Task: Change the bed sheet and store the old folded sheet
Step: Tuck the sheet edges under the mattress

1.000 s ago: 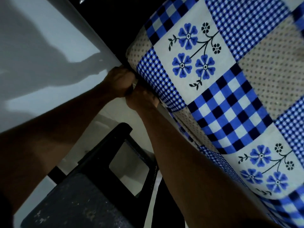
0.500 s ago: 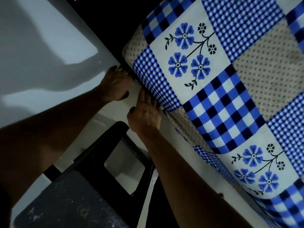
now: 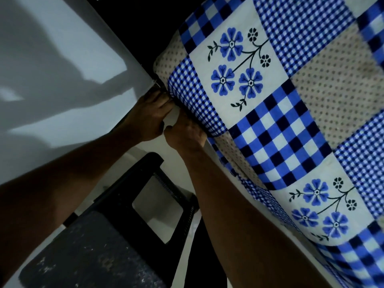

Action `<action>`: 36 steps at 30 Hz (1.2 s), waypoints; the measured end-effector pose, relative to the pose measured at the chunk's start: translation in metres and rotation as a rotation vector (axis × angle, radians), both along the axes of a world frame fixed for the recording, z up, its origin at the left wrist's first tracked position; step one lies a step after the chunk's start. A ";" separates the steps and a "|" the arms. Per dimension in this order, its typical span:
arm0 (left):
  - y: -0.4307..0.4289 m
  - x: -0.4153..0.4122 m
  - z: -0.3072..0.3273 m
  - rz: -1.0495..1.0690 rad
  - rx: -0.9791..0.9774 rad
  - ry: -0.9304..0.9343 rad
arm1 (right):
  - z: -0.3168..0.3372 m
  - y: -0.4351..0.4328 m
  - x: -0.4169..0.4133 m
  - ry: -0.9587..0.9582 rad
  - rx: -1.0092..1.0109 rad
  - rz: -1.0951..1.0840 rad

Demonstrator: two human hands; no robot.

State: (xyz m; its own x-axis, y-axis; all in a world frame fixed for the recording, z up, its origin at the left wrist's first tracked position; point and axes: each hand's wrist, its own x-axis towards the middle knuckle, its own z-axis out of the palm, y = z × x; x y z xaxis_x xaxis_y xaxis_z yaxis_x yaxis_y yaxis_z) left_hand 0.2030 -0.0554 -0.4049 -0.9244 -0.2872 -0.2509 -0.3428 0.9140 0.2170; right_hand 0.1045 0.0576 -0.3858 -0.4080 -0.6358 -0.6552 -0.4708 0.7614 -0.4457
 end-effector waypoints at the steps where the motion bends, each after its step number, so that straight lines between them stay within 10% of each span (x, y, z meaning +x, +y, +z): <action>1: -0.005 -0.003 -0.001 0.012 -0.001 -0.064 | 0.000 0.000 -0.003 -0.029 -0.004 -0.016; 10: -0.026 -0.016 -0.008 0.071 0.021 -0.213 | 0.018 0.068 0.004 0.084 -0.061 0.089; 21: 0.045 -0.006 0.003 0.390 -0.013 0.128 | 0.009 0.058 -0.003 0.085 0.060 0.042; 36: 0.074 -0.016 0.002 0.029 -0.030 -0.139 | 0.019 0.141 -0.008 0.145 -0.135 0.072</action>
